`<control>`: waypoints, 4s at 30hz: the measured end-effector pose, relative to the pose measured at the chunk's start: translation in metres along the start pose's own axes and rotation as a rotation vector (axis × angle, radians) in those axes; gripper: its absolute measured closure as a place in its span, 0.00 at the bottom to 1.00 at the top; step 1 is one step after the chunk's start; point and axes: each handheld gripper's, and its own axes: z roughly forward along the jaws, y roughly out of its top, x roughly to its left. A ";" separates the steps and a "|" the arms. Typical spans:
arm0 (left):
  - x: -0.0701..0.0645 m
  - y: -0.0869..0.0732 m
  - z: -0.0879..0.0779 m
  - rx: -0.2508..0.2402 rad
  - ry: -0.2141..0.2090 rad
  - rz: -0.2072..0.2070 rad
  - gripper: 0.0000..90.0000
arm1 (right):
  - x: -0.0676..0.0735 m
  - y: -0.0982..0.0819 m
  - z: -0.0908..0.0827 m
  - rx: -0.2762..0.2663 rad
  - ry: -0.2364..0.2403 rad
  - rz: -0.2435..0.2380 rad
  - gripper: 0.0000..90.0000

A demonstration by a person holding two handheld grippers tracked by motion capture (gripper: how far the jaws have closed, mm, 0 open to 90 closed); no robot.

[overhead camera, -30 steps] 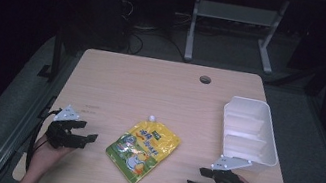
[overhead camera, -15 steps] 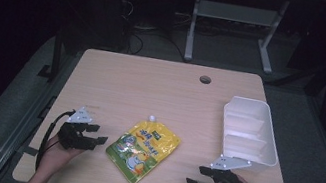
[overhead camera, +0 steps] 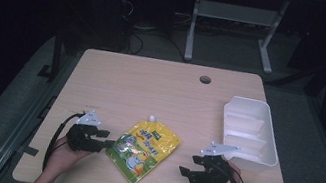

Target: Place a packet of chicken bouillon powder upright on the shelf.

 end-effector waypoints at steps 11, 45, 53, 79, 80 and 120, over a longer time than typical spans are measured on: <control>-0.007 0.002 0.004 0.022 -0.011 0.049 0.73 | -0.015 0.049 0.026 0.043 0.006 0.011 0.39; -0.017 0.001 0.016 0.084 -0.039 0.108 0.79 | -0.054 0.079 0.089 0.234 0.046 0.190 0.63; -0.016 0.000 0.016 0.081 -0.046 0.104 0.78 | -0.048 0.084 0.082 0.183 0.082 0.206 0.65; -0.010 0.000 0.007 0.022 -0.026 0.061 0.66 | -0.032 0.089 0.088 0.153 0.113 0.165 0.97; -0.008 0.000 0.005 0.007 -0.041 0.046 0.64 | -0.031 0.091 0.084 0.143 0.115 0.158 0.97; -0.002 0.002 -0.008 -0.164 -0.234 -0.003 0.55 | 0.065 0.152 0.015 -0.020 0.188 -0.231 0.99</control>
